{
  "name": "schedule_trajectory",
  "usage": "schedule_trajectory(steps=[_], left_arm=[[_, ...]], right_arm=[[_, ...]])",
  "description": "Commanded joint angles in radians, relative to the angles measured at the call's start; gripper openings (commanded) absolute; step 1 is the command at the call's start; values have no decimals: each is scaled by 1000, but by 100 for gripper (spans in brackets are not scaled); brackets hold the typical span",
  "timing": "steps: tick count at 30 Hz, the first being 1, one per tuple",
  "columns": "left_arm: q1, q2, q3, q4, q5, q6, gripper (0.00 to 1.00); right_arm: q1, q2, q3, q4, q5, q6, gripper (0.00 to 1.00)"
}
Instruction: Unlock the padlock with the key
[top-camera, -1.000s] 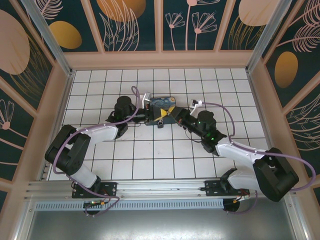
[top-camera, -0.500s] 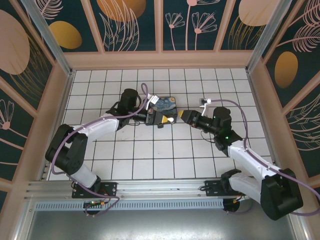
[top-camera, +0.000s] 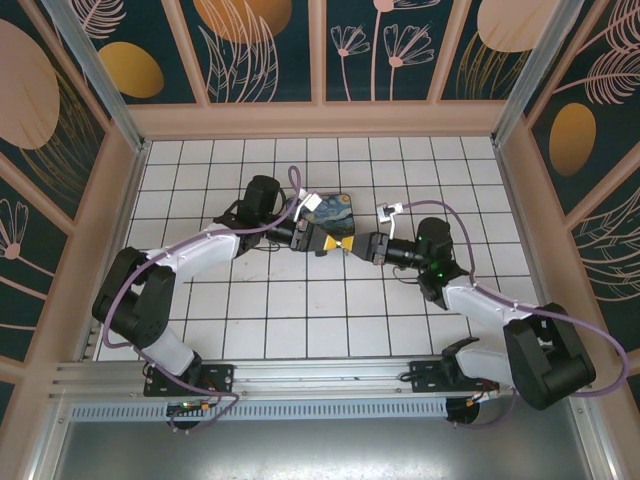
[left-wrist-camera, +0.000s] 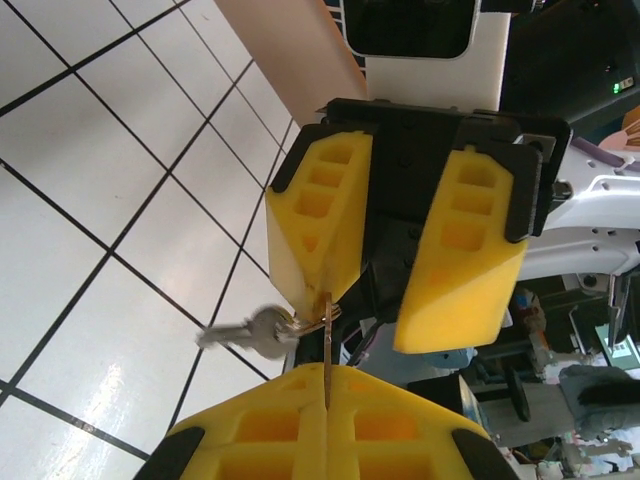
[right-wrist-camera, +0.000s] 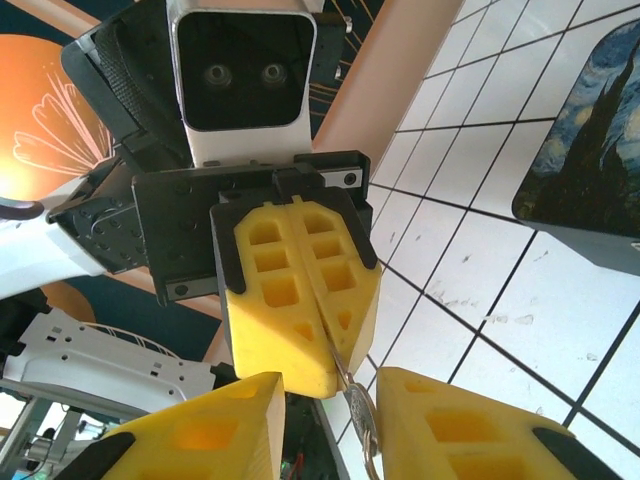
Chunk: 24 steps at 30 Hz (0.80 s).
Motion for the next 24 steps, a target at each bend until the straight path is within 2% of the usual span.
schedule_trajectory(steps=[1, 14, 24], left_arm=[[-4, 10, -1, 10, 17, 17, 0], [-4, -2, -12, 17, 25, 26, 0], [-4, 2, -8, 5, 20, 33, 0]], right_arm=[[17, 10, -15, 96, -44, 27, 26], [26, 37, -11, 111, -44, 45, 15], [26, 28, -31, 117, -52, 50, 2]])
